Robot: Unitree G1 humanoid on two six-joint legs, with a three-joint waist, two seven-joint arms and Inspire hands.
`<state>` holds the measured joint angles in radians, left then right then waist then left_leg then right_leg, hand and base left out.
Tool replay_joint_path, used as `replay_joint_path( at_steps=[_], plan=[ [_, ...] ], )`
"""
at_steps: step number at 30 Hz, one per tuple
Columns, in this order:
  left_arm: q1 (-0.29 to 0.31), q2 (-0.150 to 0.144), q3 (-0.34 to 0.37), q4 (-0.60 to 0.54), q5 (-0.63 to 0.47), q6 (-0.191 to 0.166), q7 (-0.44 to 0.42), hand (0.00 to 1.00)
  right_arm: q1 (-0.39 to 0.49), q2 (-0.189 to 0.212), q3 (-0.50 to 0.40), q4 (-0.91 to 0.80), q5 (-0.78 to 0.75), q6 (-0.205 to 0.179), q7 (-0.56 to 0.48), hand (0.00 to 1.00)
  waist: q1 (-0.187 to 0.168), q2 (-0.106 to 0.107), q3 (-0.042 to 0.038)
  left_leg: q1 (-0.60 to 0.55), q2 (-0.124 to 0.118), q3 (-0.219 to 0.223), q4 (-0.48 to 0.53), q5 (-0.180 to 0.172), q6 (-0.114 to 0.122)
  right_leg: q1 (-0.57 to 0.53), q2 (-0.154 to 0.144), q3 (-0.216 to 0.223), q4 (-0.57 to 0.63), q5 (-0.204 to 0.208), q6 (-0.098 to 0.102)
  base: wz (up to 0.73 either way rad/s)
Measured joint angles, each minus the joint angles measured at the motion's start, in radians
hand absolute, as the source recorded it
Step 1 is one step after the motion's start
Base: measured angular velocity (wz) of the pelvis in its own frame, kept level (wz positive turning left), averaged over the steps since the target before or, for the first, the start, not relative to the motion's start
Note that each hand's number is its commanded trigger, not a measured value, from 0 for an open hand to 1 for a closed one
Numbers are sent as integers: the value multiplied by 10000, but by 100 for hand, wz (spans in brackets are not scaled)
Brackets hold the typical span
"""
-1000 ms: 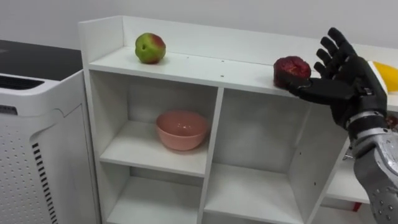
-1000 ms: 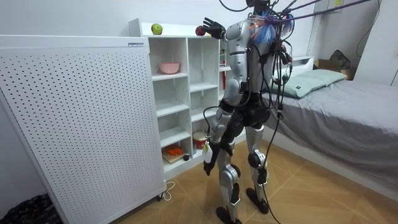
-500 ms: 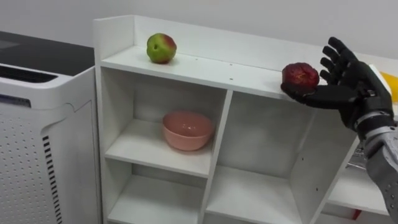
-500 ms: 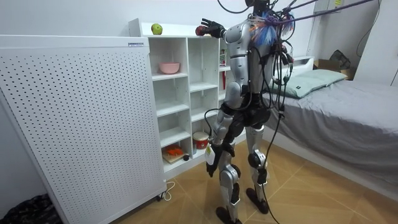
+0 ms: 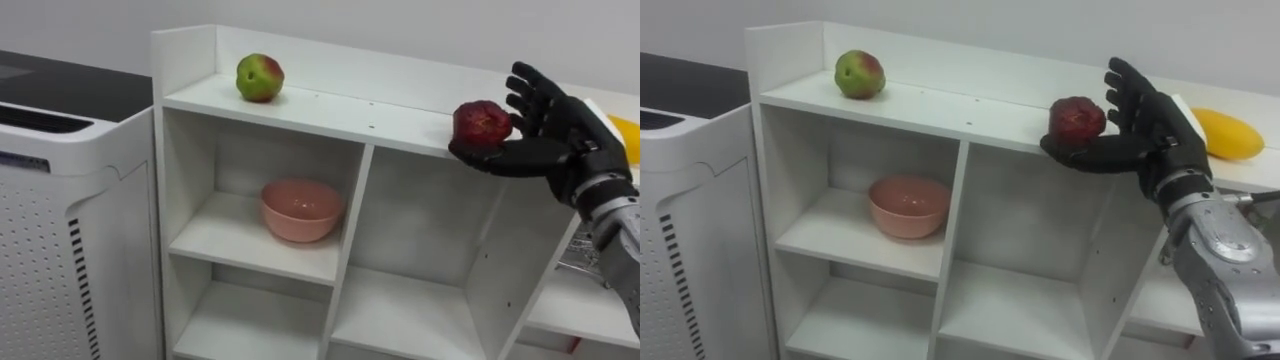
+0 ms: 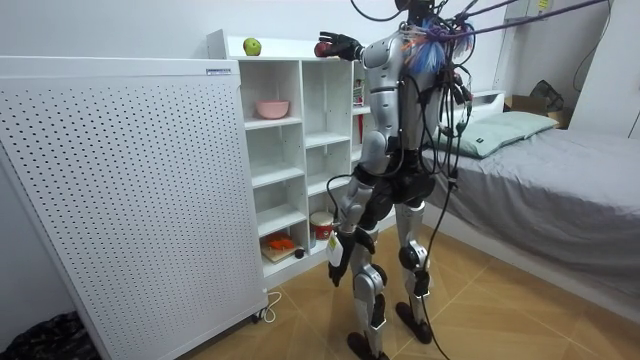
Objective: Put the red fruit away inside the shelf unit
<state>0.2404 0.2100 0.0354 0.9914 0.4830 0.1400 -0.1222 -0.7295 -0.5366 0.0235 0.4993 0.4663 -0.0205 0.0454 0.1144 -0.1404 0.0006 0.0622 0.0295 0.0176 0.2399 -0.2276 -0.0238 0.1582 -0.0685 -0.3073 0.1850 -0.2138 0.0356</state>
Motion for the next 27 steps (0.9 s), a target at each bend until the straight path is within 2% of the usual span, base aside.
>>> replay_joint_path(
  at_steps=[4,11,24,27],
  plan=[
    [9,70,-3,0,4,64,6,0,0,-235,265,9,38,0,243,100,8,-18,-22,23,0,-36,-1,3,-2,17,0,-3,-2,0,0,0],
    [29,115,-20,2,-3,135,45,0,0,-255,334,154,88,-9,300,100,79,-45,-40,105,1,-33,-4,5,-4,76,1,10,-10,-1,1,0],
    [9,124,-11,36,3,81,104,0,19,-257,329,203,473,-17,-2,100,171,-40,-3,218,4,31,-29,4,-4,154,5,43,-19,-1,1,0],
    [-7,103,-16,109,-3,51,104,0,213,-203,331,-463,453,19,-99,100,147,41,60,164,2,30,-26,4,-4,146,6,40,-23,0,1,0]
  ],
)
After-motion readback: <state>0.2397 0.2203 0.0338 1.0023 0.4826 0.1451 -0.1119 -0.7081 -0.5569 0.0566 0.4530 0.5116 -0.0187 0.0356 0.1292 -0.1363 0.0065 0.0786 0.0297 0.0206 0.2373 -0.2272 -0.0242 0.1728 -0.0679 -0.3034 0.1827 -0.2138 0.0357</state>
